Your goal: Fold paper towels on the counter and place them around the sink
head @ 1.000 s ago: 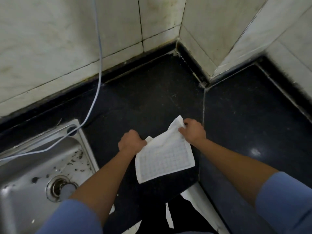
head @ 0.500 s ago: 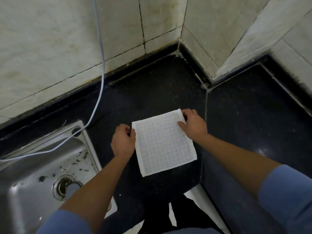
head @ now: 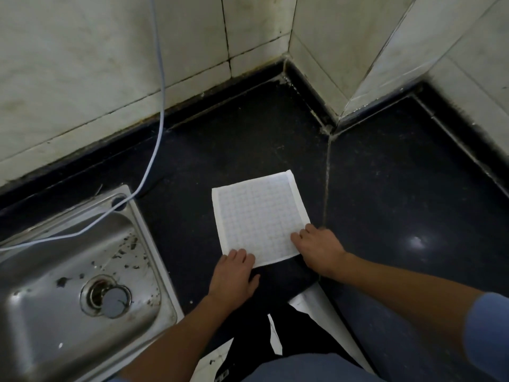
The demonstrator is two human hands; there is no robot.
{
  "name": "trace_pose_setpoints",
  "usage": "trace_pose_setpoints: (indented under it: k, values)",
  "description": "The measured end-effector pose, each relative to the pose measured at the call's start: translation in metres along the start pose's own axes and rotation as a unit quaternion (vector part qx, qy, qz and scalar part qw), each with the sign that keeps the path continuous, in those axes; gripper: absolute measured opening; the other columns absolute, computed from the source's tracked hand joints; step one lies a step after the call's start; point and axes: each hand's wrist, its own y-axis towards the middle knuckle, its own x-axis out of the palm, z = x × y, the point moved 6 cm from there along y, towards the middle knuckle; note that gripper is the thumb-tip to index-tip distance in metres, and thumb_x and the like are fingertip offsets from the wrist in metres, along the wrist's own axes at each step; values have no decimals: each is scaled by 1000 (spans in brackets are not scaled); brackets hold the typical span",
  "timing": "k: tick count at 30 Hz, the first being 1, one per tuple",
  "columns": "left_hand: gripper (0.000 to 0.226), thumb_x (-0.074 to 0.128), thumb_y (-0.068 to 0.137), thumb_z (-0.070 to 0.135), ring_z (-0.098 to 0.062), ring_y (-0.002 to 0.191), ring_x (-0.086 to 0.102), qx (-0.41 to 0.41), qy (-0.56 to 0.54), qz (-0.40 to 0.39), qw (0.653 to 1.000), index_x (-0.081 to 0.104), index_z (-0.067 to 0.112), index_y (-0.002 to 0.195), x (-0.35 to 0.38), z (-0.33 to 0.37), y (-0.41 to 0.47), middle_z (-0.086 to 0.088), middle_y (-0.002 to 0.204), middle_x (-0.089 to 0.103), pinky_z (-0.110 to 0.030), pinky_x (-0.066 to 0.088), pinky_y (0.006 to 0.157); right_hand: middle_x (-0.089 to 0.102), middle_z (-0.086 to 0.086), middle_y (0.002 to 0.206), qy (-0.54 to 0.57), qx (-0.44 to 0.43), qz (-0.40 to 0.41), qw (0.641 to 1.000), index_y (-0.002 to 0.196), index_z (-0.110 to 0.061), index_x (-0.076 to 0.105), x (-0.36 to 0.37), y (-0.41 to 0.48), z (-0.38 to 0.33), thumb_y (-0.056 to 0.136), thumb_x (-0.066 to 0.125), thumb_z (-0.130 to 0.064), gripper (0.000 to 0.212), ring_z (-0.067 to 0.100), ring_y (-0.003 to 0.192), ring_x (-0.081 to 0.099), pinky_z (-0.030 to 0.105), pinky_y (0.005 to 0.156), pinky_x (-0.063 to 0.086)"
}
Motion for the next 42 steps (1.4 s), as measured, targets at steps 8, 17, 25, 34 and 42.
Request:
trace_pose_setpoints:
  k: [8,17,25,34,42]
  values:
    - [26,76,52,18,-22,69,54,5,48,-1,999,56,16,69,-9,-5,-4,-3,76,55,-33,45,56,56,1,78,81,-57,104,990,68,-18,56,6,-27,16,68,62,-22,7,20,69,57,28,47,42]
    - [16,59,83,13,-12,81,61,-76,-192,-92,974,69,18,94,-28,-35,-17,1,89,67,-22,46,73,66,-8,102,271,60,-57,959,103,-29,66,-10,-33,51,85,59,-27,19,14,95,61,28,78,46]
    - [11,68,78,4,-22,77,63,-217,-240,19,946,70,10,87,-84,-85,56,-7,76,66,-23,45,70,67,-4,99,353,196,40,914,107,-24,65,-53,36,97,86,62,-19,22,20,94,63,31,79,49]
    - [9,59,81,7,-29,83,64,-263,-164,-7,951,64,14,83,-61,-101,88,-10,85,67,-31,49,68,65,3,105,280,230,1,932,110,-24,58,-29,73,101,89,56,-25,21,25,96,61,36,81,50]
    - [13,56,87,11,-26,90,58,-119,-48,76,989,61,11,98,-75,-47,68,-7,100,58,-36,50,67,58,6,101,192,49,153,968,101,-15,62,-54,43,47,92,53,-21,15,25,96,57,35,65,46]
